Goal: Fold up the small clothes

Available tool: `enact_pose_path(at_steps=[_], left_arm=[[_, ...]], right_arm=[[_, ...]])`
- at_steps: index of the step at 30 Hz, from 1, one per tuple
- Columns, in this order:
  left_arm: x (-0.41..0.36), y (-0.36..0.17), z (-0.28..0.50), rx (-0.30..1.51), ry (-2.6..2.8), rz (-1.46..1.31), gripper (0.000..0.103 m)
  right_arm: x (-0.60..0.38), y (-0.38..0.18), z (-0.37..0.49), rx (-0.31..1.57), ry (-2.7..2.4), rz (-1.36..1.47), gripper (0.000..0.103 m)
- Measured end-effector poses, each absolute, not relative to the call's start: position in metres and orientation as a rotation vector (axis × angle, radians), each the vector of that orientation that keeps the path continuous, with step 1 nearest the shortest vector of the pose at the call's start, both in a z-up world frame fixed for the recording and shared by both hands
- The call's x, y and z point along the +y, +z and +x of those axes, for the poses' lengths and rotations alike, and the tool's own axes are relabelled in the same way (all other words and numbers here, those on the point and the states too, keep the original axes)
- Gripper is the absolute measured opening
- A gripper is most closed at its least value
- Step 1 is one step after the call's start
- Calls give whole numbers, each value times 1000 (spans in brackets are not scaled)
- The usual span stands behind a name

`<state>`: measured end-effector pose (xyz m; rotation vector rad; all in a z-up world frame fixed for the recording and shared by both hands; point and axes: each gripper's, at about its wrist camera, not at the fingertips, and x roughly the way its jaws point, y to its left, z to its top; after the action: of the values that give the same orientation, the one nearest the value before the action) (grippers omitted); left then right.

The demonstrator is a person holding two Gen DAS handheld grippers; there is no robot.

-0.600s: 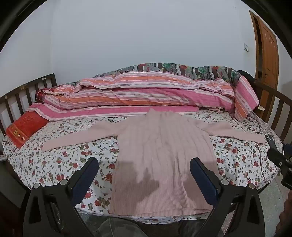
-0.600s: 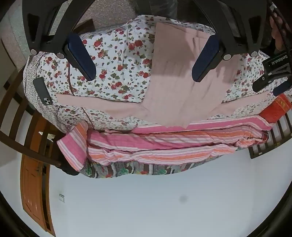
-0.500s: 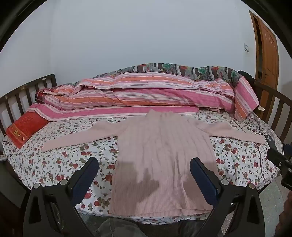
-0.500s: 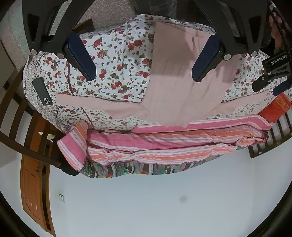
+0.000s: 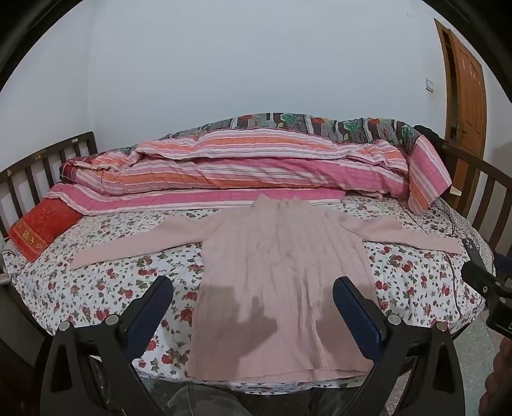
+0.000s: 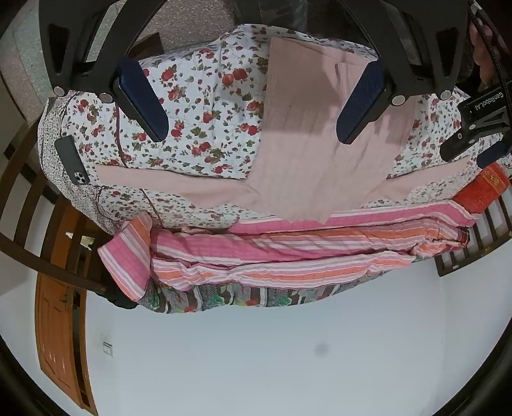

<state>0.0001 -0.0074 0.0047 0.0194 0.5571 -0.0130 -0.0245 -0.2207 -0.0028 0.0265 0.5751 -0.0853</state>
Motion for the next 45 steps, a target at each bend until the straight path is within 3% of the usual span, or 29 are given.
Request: enact_pose_path(at_steps=[45], left_arm=[[-8,6,1,556,-19,13,101]], right_arm=[[-216,1,-22,575,-85,30,103]])
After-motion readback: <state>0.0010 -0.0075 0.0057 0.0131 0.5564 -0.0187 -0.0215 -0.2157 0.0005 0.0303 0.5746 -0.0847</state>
